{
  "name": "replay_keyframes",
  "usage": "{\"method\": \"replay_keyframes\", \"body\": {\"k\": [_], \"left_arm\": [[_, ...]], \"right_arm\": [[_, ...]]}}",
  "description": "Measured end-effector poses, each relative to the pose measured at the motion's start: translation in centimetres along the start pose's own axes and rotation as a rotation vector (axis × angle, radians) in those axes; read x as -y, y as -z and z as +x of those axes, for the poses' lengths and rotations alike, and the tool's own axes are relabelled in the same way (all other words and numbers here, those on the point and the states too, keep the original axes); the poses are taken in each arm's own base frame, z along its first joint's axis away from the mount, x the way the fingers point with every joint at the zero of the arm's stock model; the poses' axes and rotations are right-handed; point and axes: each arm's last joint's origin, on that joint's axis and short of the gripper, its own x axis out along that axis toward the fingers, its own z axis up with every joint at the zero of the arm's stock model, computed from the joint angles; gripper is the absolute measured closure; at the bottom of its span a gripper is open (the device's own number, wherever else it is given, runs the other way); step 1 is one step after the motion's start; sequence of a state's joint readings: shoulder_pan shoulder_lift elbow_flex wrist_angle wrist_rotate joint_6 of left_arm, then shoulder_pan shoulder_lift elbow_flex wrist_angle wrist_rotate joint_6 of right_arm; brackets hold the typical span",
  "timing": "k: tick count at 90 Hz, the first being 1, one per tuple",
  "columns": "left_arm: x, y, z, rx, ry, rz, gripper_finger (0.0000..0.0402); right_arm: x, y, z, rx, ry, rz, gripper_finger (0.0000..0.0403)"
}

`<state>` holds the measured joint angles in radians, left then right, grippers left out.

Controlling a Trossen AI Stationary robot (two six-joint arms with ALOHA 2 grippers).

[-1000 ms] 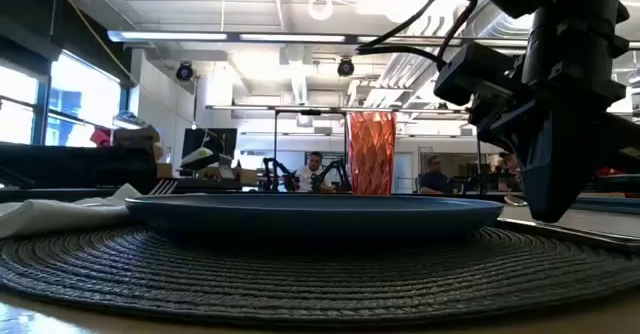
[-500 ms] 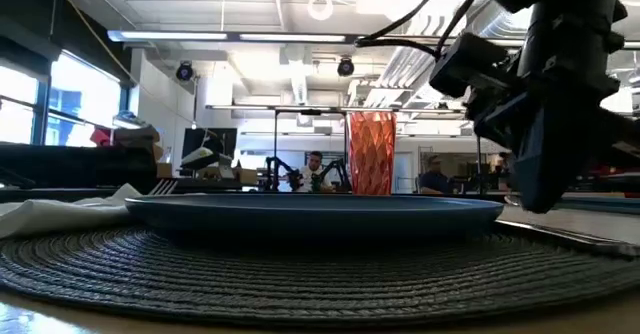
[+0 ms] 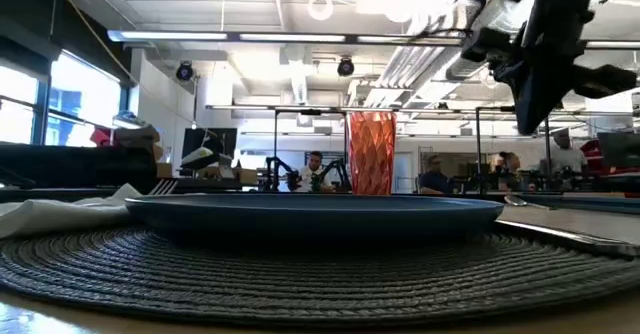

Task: Set table place
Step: Put the silver spoon on the gray mat

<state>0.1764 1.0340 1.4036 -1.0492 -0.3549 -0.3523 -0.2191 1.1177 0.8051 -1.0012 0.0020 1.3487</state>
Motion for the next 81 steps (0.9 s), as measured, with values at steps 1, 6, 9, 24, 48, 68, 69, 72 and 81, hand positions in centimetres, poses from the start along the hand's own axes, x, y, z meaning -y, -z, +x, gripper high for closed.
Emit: {"method": "replay_keyframes", "body": {"k": [1, 6, 9, 24, 48, 68, 69, 72, 81], "left_arm": [[0.0, 0.0, 0.0, 0.001, -0.002, -0.004, 0.0326], [0.0, 0.0, 0.0, 0.002, -0.006, -0.013, 0.0326], [0.0, 0.0, 0.0, 0.002, -0.006, -0.014, 0.0326], [0.0, 0.0, 0.1, 0.006, -0.020, -0.056, 0.0326], [0.1, -0.2, 0.6, 0.013, -0.074, -0.112, 0.0326], [0.5, -0.3, 1.7, -0.003, -0.113, -0.145, 0.0326], [0.5, -0.3, 1.8, -0.004, -0.115, -0.146, 0.0326], [0.6, -0.3, 2.0, -0.008, -0.119, -0.146, 0.0326], [0.9, -0.3, 2.8, -0.028, -0.128, -0.138, 0.0326]], "right_arm": [[0.2, -0.4, 0.0, 0.004, 0.007, 0.003, 0.0403], [1.0, -2.5, 0.0, 0.026, 0.031, 0.016, 0.0401], [1.4, -3.8, 0.0, 0.041, 0.039, 0.025, 0.0399], [4.3, -9.1, 0.5, 0.074, 0.101, 0.049, 0.0366], [8.1, -14.6, 2.4, 0.097, 0.185, 0.044, 0.0256], [8.5, -15.6, 4.8, 0.059, 0.325, 0.047, 0.0210], [8.4, -15.6, 4.8, 0.060, 0.333, 0.045, 0.0210], [8.3, -15.5, 5.0, 0.061, 0.352, 0.039, 0.0211], [8.1, -15.4, 5.3, 0.068, 0.373, 0.037, 0.0219]]}}
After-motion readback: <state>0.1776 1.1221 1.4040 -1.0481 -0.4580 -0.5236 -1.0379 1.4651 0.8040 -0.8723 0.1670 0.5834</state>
